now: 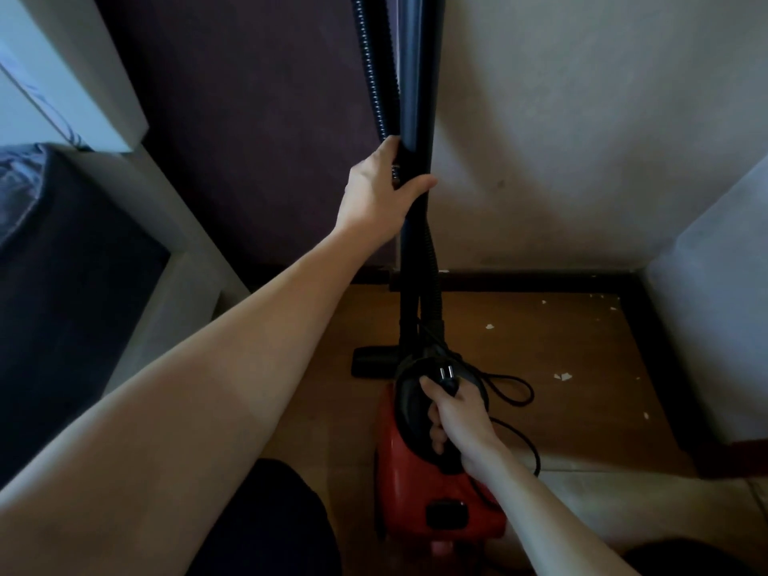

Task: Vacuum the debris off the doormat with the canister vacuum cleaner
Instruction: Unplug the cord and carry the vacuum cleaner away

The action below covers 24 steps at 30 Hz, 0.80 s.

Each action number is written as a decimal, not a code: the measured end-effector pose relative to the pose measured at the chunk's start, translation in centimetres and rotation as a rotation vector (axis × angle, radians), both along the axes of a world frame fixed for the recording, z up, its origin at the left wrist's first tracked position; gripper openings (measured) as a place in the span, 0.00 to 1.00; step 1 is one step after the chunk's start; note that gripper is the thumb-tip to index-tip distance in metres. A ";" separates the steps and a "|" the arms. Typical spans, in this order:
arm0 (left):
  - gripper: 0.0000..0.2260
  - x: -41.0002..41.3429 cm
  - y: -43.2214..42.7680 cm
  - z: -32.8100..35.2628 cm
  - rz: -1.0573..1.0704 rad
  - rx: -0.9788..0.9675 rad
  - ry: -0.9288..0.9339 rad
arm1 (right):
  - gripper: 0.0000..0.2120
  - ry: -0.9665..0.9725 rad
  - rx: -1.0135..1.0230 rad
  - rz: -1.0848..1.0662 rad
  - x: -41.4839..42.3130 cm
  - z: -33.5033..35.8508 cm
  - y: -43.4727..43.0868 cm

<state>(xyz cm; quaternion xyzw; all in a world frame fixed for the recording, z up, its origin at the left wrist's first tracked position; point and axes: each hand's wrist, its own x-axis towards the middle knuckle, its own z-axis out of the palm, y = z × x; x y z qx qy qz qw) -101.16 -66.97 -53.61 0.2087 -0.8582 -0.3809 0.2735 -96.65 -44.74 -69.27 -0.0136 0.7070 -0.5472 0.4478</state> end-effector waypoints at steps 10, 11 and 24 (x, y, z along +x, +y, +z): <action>0.16 0.0 -0.9 -0.2 -0.004 0.018 0.002 | 0.14 0.171 0.035 0.023 0.5 -1.3 -1.8; 0.17 0.0 -0.8 -0.2 -0.008 0.015 0.003 | 0.13 0.187 0.042 0.016 0.3 -1.3 -1.7; 0.19 -4.1 -3.8 -1.3 0.011 -0.040 -0.003 | 0.16 0.176 -0.049 0.016 -4.6 -2.4 -5.6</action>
